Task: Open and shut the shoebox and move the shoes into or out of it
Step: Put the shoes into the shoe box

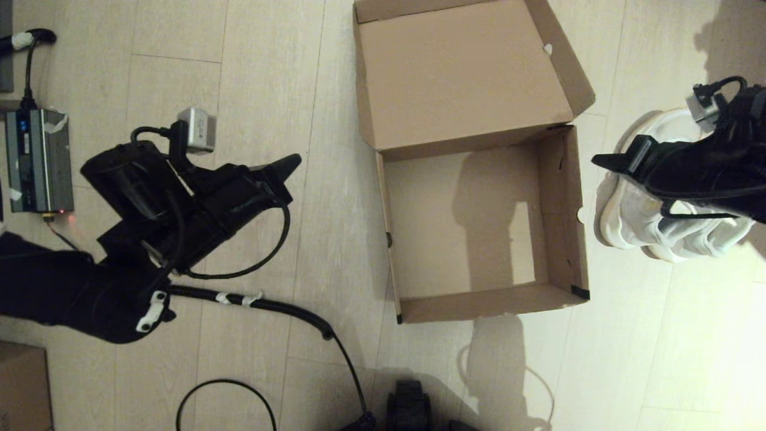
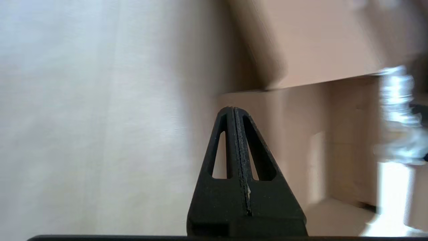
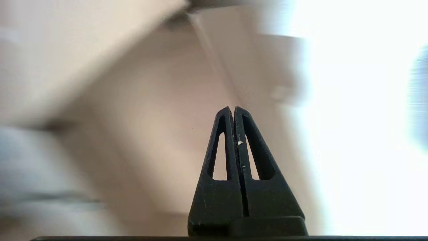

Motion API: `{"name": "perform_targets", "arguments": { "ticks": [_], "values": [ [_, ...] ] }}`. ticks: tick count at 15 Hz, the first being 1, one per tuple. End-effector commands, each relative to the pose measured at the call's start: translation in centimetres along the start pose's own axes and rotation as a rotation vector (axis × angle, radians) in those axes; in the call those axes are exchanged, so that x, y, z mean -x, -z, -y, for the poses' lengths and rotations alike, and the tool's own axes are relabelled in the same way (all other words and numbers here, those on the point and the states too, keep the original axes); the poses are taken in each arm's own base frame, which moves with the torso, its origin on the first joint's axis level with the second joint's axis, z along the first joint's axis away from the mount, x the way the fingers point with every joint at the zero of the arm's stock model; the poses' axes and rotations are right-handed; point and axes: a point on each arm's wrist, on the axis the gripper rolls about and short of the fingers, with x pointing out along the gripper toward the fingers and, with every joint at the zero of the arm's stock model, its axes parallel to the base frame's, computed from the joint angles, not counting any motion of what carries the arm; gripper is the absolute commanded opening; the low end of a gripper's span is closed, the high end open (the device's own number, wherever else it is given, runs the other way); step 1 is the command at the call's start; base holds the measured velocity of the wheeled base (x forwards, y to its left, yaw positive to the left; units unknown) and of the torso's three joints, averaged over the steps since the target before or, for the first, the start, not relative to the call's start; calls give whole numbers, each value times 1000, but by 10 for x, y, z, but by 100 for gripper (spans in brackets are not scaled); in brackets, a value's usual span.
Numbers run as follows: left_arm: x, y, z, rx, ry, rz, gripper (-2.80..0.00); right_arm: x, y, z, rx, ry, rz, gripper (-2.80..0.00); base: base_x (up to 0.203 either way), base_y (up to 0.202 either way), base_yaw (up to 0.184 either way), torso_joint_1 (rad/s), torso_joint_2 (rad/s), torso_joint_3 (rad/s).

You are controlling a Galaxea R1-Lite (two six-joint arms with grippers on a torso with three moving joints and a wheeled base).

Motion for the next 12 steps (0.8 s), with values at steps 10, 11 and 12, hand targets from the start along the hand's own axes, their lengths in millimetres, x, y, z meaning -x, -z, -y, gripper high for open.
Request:
{"name": "perform_targets", "arguments": {
  "ticks": [10, 11, 12],
  "values": [
    [33, 7, -5, -179, -158, -43, -280, 43, -7, 75, 278, 629, -120, -280, 0, 0, 0, 0, 0, 0],
    [33, 6, -5, -181, -157, -33, -280, 41, -6, 83, 258, 649, -117, -280, 0, 0, 0, 0, 0, 0],
    [34, 6, -4, -181, -155, -30, -280, 40, -5, 92, 248, 684, -110, -280, 0, 0, 0, 0, 0, 0]
  ]
}}
